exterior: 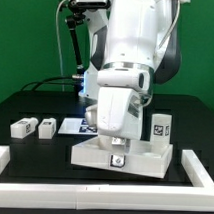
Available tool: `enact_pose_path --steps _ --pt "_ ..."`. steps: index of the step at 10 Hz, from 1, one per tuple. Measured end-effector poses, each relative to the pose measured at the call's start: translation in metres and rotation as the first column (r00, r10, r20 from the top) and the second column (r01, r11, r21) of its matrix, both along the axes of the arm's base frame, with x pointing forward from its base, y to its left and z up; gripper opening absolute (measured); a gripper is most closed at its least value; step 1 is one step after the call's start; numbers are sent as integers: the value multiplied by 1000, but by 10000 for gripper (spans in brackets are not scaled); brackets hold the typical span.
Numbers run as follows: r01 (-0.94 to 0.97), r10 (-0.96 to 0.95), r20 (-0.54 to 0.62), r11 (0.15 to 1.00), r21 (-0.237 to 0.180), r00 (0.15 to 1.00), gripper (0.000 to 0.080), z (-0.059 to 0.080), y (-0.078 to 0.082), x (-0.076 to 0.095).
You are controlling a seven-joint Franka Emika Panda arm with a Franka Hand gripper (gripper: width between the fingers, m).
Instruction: Assemble square table
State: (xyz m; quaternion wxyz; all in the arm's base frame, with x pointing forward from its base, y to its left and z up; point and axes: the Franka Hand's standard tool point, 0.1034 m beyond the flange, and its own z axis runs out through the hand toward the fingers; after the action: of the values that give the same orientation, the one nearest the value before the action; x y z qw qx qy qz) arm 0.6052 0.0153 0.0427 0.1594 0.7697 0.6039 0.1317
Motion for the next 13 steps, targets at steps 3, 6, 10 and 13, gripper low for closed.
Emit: enact_pose_path --steps 3,6,10,13 --pt "-31 31 5 1000 -1 1000 80 -2 13 7" --pt "-94 94 25 996 -11 995 81 3 46 35" --pt "-81 81 22 997 -15 996 81 2 37 34" --pt "-152 154 49 988 -33 987 84 1 47 38"
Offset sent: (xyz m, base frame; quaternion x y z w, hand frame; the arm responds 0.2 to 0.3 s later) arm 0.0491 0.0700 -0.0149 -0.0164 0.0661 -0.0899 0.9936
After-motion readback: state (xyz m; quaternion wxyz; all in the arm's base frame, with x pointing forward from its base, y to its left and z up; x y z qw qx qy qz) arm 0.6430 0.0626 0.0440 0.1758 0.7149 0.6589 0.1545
